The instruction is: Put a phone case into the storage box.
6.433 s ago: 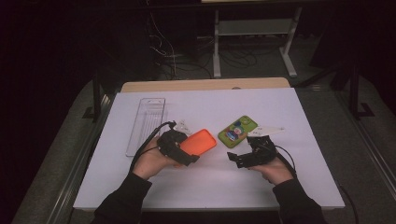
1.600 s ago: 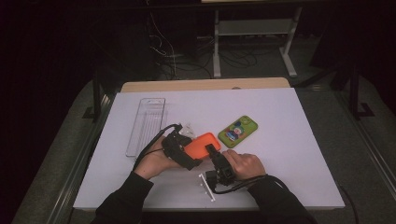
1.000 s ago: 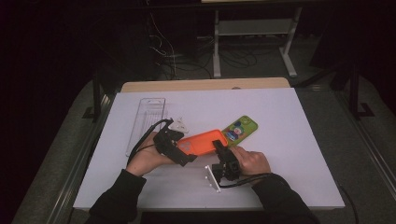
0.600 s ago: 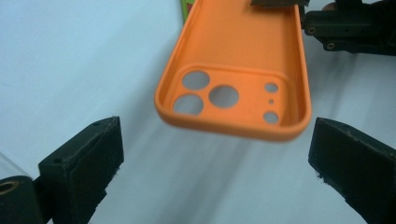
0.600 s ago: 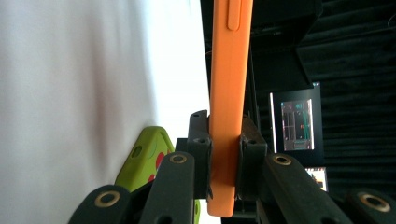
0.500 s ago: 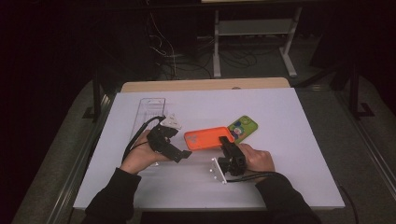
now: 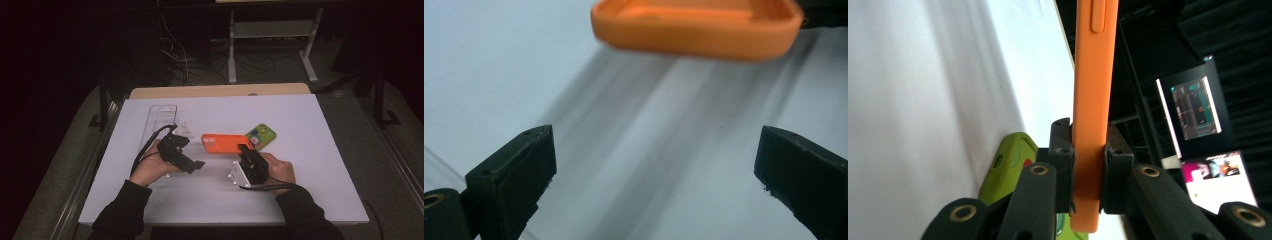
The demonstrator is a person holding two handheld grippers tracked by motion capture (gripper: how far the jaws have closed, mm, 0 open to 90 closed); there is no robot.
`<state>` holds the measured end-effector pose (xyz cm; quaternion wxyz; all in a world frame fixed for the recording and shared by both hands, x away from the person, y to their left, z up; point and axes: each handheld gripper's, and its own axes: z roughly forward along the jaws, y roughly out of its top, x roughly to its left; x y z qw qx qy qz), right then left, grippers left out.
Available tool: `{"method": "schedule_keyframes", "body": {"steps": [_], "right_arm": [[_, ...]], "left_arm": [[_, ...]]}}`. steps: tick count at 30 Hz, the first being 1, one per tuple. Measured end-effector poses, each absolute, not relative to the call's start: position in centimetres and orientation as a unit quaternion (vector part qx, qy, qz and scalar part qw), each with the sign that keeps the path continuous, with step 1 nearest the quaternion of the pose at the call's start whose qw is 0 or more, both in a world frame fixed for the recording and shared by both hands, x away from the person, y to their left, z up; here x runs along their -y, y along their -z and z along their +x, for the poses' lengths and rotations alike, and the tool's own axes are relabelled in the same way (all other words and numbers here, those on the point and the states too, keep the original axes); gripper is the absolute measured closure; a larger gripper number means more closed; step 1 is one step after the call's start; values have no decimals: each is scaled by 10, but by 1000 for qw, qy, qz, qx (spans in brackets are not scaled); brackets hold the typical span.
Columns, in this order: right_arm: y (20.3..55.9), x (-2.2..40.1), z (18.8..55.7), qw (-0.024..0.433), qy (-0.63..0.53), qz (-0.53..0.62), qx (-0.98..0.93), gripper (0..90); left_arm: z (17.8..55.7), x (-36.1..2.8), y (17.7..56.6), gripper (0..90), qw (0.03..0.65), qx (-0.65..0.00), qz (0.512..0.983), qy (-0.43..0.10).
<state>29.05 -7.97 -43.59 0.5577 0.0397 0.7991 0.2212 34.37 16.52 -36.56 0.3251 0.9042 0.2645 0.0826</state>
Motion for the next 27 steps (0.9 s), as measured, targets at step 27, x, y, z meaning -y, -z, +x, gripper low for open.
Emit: {"method": "schedule_keyframes", "body": {"steps": [27], "right_arm": [[411, 105, 307, 321, -423, 269, -803, 780]], "left_arm": [[343, -161, 366, 38, 343, -264, 897, -91]]}}
